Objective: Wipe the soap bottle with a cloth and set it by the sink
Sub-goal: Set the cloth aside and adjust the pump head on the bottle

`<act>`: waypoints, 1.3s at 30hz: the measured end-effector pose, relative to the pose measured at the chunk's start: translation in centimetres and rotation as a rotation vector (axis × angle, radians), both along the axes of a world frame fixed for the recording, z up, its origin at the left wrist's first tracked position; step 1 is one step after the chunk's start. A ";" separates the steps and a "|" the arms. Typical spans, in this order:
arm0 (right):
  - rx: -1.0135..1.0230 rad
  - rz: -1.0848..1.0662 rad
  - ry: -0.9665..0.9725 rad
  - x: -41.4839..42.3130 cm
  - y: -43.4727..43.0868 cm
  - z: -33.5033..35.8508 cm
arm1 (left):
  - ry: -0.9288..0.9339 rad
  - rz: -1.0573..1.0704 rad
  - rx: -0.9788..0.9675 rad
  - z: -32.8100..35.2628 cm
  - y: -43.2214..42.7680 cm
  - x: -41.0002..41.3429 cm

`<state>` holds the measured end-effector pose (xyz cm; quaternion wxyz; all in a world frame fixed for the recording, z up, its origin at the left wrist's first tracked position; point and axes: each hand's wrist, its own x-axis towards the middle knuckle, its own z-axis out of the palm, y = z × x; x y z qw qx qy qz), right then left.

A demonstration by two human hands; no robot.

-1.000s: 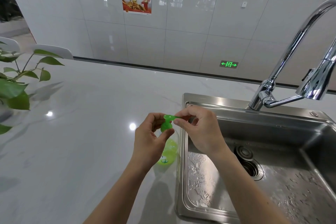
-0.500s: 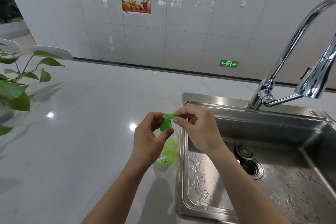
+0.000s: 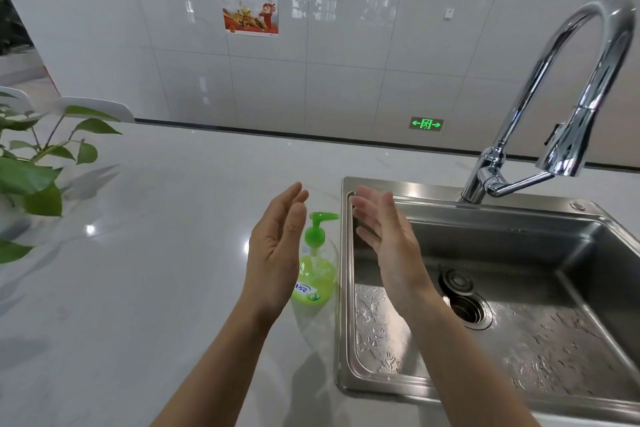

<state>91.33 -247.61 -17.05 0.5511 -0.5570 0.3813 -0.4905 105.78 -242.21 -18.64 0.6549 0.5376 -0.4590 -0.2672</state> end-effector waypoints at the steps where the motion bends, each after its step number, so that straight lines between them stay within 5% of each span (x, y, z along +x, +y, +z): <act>1: -0.026 -0.014 0.000 -0.3 0.5 0.0 | 0.016 -0.001 -0.011 0.2 0.4 -0.2; 21: -0.114 -0.034 -0.079 -11.3 13.4 0.3 | 0.032 0.044 -0.084 1.6 14.0 -9.8; 39: 0.044 0.025 0.025 -16.2 21.2 -4.9 | -0.031 0.164 0.197 -2.3 23.8 -18.2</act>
